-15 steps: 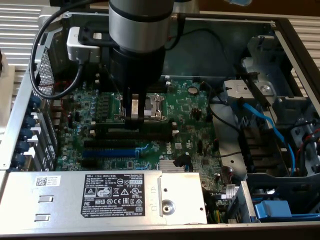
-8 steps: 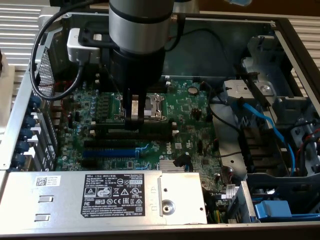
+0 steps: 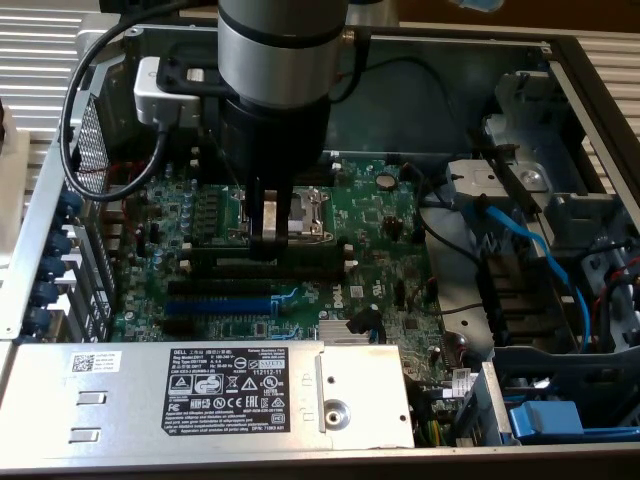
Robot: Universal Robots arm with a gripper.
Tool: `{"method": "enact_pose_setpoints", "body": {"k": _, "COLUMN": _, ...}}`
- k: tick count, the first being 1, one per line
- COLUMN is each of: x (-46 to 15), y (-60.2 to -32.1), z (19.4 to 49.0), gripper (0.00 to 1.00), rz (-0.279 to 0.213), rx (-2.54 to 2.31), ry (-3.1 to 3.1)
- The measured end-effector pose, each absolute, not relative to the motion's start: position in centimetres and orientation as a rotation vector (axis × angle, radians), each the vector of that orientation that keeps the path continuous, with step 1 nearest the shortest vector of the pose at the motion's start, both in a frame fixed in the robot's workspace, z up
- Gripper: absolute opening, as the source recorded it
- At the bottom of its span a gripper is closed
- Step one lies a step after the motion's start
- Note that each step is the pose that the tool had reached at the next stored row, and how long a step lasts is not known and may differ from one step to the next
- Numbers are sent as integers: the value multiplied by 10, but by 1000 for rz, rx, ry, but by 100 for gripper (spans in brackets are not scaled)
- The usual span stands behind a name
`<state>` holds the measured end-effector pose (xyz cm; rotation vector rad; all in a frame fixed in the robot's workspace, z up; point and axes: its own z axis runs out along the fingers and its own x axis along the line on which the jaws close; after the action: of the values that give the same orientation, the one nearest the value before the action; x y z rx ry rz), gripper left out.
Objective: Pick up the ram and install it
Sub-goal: 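Insert the ram into the slot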
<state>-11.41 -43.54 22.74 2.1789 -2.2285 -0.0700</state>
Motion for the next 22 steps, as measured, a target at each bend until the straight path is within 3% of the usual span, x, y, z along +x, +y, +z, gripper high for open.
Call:
{"method": "enact_pose_setpoints", "body": {"k": 5, "x": -114, "y": -435, "z": 227, "gripper": 13, "rz": -70, "rx": 2179, "ry": -2229}}
{"method": "enact_pose_setpoints", "body": {"k": 8, "x": -114, "y": -435, "z": 227, "gripper": 26, "rz": -70, "rx": 2179, "ry": -2229}}
{"method": "enact_pose_setpoints", "body": {"k": 22, "x": -114, "y": -435, "z": 241, "gripper": 26, "rz": -68, "rx": 2180, "ry": -2230}}
